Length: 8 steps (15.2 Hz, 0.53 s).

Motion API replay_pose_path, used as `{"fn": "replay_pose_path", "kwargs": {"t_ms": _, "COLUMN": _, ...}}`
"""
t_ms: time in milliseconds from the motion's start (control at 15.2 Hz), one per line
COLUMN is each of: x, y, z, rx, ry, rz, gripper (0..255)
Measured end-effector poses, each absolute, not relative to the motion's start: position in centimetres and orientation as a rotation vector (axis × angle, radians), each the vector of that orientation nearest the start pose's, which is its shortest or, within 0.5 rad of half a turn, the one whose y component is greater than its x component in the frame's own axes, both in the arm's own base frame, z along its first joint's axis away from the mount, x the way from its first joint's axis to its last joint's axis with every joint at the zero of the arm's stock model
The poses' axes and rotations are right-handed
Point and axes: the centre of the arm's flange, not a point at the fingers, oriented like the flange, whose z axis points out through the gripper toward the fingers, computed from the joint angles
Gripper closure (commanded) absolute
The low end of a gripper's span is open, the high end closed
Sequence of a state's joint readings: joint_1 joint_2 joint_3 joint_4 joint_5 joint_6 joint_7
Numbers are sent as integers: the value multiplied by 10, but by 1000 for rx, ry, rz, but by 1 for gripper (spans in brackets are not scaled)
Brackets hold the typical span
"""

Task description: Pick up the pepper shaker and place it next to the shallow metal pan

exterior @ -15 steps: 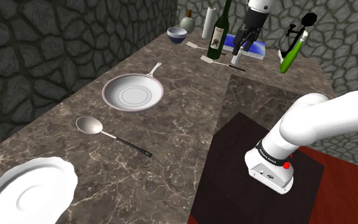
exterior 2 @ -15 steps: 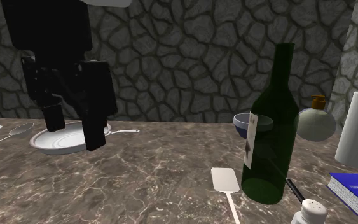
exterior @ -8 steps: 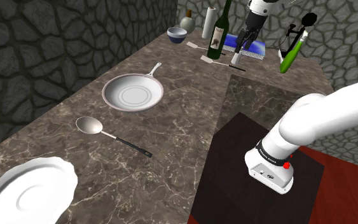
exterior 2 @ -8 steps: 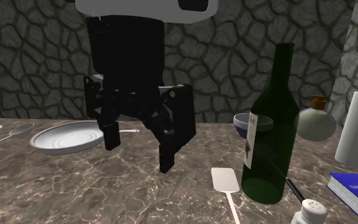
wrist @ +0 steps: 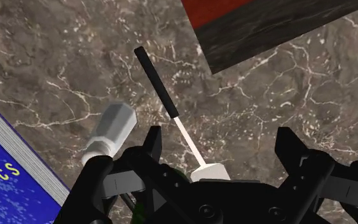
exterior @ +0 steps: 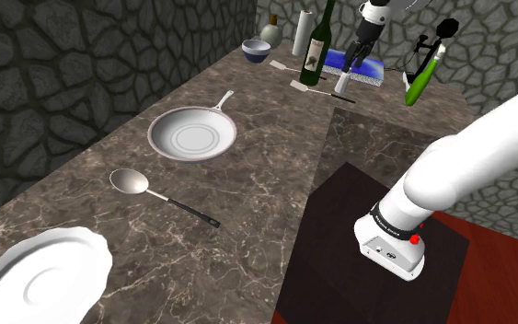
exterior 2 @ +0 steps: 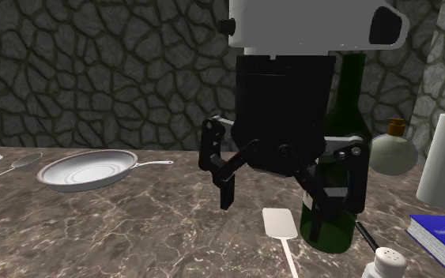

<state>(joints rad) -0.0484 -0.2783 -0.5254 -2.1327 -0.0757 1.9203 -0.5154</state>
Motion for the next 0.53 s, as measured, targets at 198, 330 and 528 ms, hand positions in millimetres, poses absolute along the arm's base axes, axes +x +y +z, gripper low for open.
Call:
{"fn": "replay_pose_path", "kwargs": {"t_ms": 198, "x": 404, "y": -318, "z": 500, "rx": -3097, "ry": 15, "rz": -105, "gripper": 0}}
{"fn": "replay_pose_path", "kwargs": {"t_ms": 330, "x": 414, "y": -344, "z": 493, "rx": -3097, "ry": 7, "rz": -110, "gripper": 0}}
{"fn": "replay_pose_path", "kwargs": {"t_ms": 528, "x": 428, "y": -379, "z": 483, "rx": -3096, "ry": -9, "rz": -121, "gripper": 0}}
